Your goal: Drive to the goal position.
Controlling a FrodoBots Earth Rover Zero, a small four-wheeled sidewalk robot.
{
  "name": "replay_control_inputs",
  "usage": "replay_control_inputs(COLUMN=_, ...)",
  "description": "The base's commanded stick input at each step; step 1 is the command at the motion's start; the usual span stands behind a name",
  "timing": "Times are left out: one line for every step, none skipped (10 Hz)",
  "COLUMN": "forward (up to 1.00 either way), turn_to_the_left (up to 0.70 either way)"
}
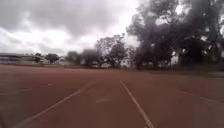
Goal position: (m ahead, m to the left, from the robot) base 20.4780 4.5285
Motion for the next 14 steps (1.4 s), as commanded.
replay_control_inputs(forward=0.7, turn_to_the_left=0.0)
replay_control_inputs(forward=0.7, turn_to_the_left=0.0)
replay_control_inputs(forward=0.7, turn_to_the_left=0.0)
replay_control_inputs(forward=0.7, turn_to_the_left=0.0)
replay_control_inputs(forward=0.7, turn_to_the_left=0.0)
replay_control_inputs(forward=0.7, turn_to_the_left=0.0)
replay_control_inputs(forward=0.7, turn_to_the_left=0.0)
replay_control_inputs(forward=0.7, turn_to_the_left=0.0)
replay_control_inputs(forward=0.7, turn_to_the_left=0.0)
replay_control_inputs(forward=0.7, turn_to_the_left=0.0)
replay_control_inputs(forward=0.7, turn_to_the_left=0.0)
replay_control_inputs(forward=0.7, turn_to_the_left=0.0)
replay_control_inputs(forward=0.7, turn_to_the_left=0.0)
replay_control_inputs(forward=0.7, turn_to_the_left=0.0)
